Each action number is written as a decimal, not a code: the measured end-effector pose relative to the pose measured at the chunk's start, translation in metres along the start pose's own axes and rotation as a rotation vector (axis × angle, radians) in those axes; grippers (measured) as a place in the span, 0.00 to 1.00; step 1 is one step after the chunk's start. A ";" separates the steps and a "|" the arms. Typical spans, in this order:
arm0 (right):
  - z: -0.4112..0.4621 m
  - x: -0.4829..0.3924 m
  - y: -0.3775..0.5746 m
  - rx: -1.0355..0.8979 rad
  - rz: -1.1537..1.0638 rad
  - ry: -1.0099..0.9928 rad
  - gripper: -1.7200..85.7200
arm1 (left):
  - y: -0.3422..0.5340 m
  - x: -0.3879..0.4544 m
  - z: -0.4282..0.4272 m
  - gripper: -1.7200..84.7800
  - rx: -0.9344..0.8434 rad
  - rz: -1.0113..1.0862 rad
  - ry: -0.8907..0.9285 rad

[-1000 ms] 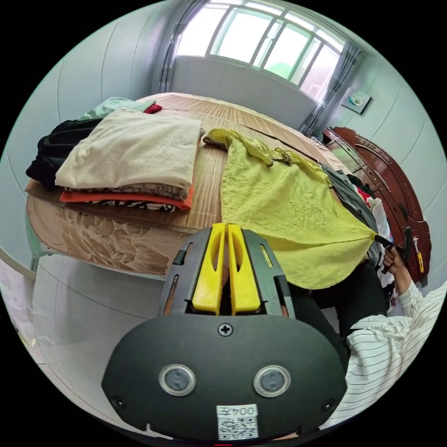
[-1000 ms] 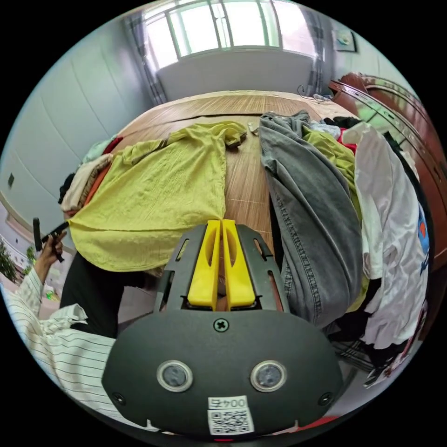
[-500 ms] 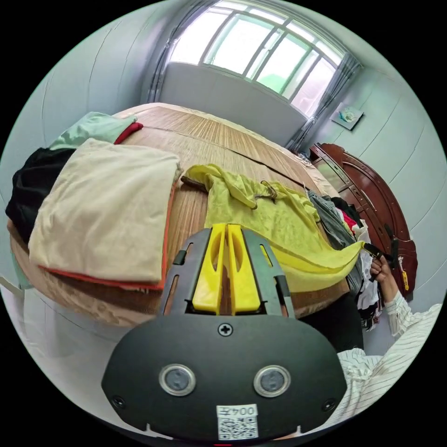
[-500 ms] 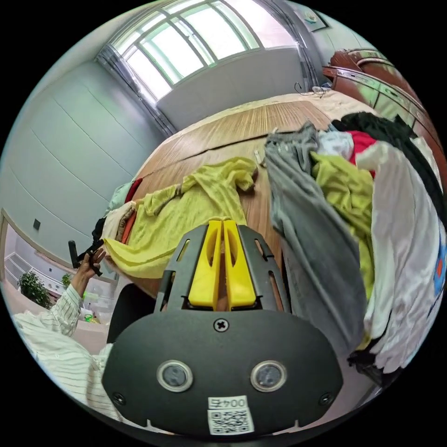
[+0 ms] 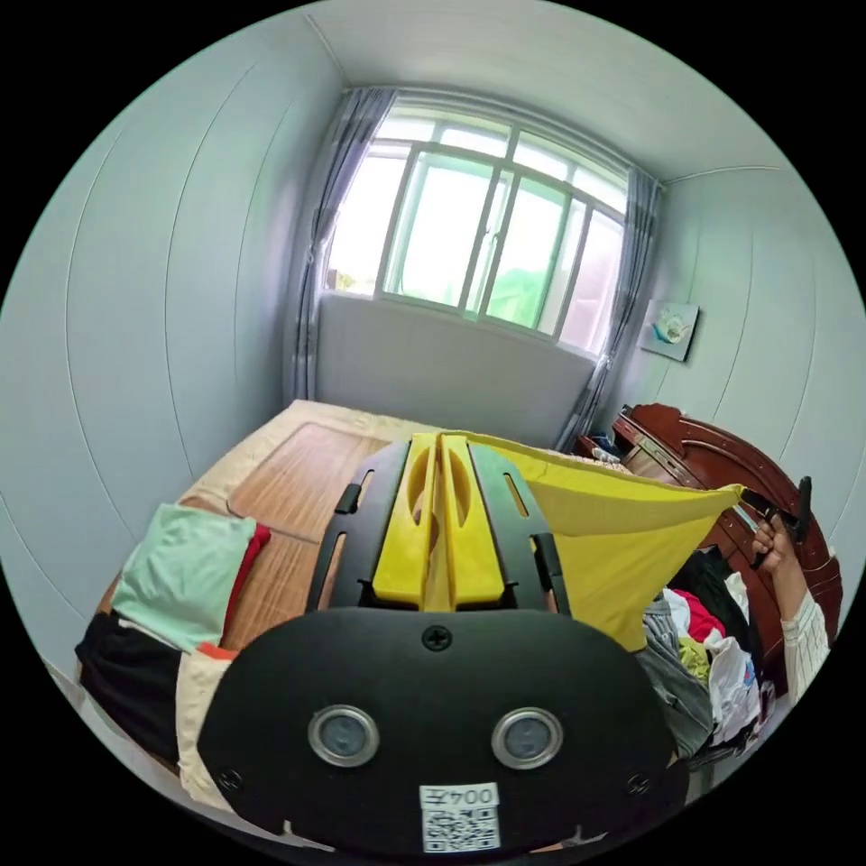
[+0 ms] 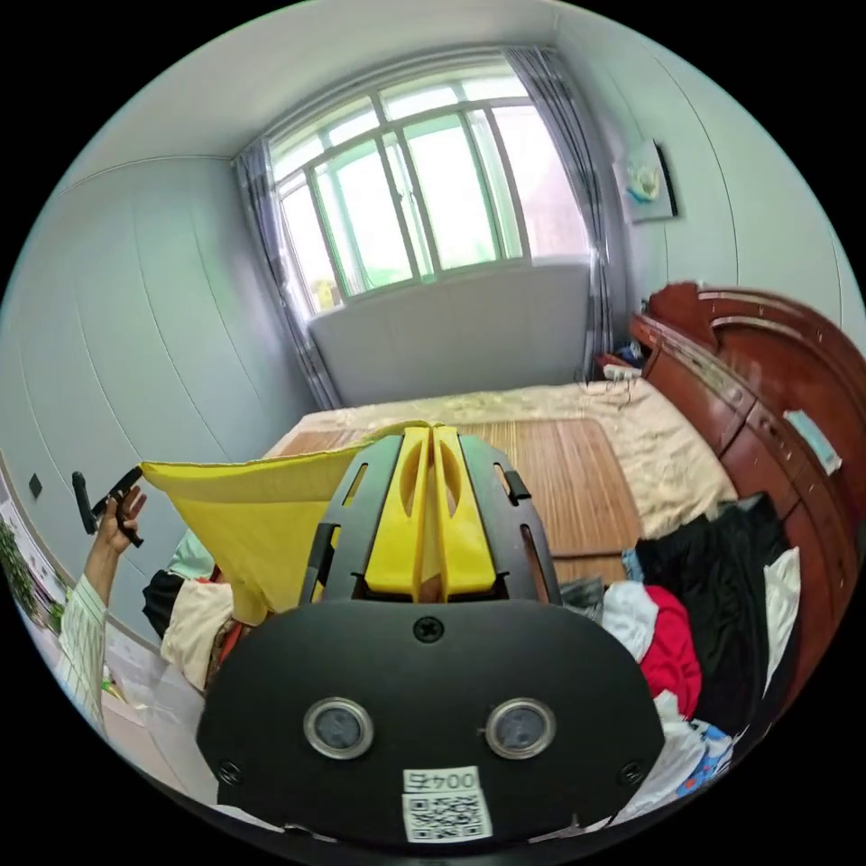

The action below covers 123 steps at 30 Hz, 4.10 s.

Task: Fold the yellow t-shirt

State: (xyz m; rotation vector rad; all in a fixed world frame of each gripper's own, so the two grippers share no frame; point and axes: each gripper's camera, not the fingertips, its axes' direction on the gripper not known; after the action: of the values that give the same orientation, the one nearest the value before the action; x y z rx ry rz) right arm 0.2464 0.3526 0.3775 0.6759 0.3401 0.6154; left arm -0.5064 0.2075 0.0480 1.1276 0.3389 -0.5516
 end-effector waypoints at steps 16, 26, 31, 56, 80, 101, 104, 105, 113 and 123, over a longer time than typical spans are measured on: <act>-0.083 0.007 0.145 -0.152 -0.156 -0.063 0.01 | 0.169 -0.009 -0.100 0.03 -0.121 0.162 0.109; -0.019 0.027 0.322 -0.481 -0.146 0.055 0.01 | 0.358 -0.005 -0.075 0.03 -0.439 0.228 0.125; -0.008 0.042 0.396 -0.574 -0.105 0.073 0.01 | 0.431 -0.006 -0.075 0.03 -0.559 0.205 0.102; -0.035 0.106 0.460 -0.649 0.093 0.027 0.01 | 0.504 -0.024 -0.133 0.03 -0.601 0.025 0.109; -0.008 0.192 0.455 -0.788 0.518 -0.100 0.07 | 0.519 -0.048 -0.066 0.05 -0.872 -0.198 0.280; 0.011 0.077 0.457 -0.737 0.107 0.128 0.02 | 0.522 -0.002 -0.050 0.03 -0.702 -0.183 0.221; 0.001 0.079 0.454 -0.688 0.176 0.055 0.03 | 0.523 0.014 -0.027 0.03 -0.744 -0.183 0.190; -0.011 0.083 0.448 -0.625 0.221 -0.007 0.05 | 0.514 0.023 -0.027 0.03 -0.673 -0.190 0.238; 0.012 0.114 0.396 -0.527 0.368 -0.091 0.10 | 0.488 0.103 0.071 0.02 -0.533 -0.281 0.485; 0.189 0.102 0.239 -0.559 0.179 0.085 0.12 | 0.538 0.108 0.194 0.04 -0.562 -0.391 0.567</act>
State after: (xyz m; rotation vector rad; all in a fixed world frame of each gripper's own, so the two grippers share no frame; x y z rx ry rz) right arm 0.3160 0.4734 0.6667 0.1434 0.1722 0.8674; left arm -0.1125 0.1739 0.4752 0.6466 1.1498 -0.4241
